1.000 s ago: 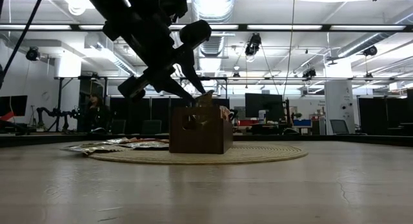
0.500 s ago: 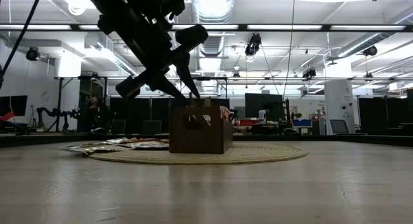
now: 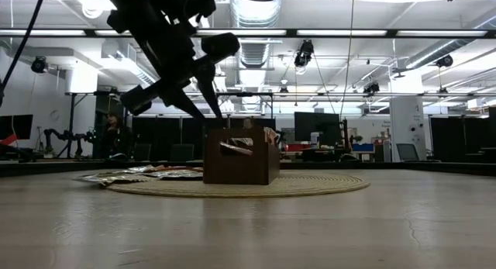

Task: Pick & Place Tea
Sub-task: Put the orange tea bag into the bottom section of the wooden organizer

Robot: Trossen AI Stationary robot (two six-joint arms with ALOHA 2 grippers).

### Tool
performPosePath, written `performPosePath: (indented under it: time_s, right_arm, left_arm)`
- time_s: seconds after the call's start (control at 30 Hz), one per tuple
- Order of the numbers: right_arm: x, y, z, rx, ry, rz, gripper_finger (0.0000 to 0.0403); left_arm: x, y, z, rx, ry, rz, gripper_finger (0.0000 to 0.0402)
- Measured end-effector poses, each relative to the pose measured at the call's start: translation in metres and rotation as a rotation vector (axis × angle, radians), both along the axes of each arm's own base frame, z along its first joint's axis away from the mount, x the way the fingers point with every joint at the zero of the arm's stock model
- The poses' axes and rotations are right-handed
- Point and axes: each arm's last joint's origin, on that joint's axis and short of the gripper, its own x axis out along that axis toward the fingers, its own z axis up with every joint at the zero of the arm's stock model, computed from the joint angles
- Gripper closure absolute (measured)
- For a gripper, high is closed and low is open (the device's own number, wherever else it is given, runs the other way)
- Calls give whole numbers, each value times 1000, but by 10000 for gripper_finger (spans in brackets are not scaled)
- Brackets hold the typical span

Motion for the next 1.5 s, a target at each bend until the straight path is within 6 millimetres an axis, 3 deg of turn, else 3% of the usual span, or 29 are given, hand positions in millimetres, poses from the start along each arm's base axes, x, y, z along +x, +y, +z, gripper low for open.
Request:
performPosePath:
  time_s: [0.43,0.9,1.07,1.27,1.5]
  right_arm:
    - [0,-1,0,-46,-15,2,346]
    - [2,-5,-7,-149,-15,-134,346]
    - [3,-6,-13,-193,-5,-161,346]
    - [4,-6,-15,-199,1,-171,346]
    - [4,-6,-16,-137,15,-202,346]
  left_arm:
    - [-14,0,34,-64,-139,114,312]
    - [-55,1,95,-663,-433,632,312]
    - [-68,4,102,-743,-489,798,308]
    - [-74,7,101,-723,-505,901,250]
    - [-80,21,99,-653,-668,1215,168]
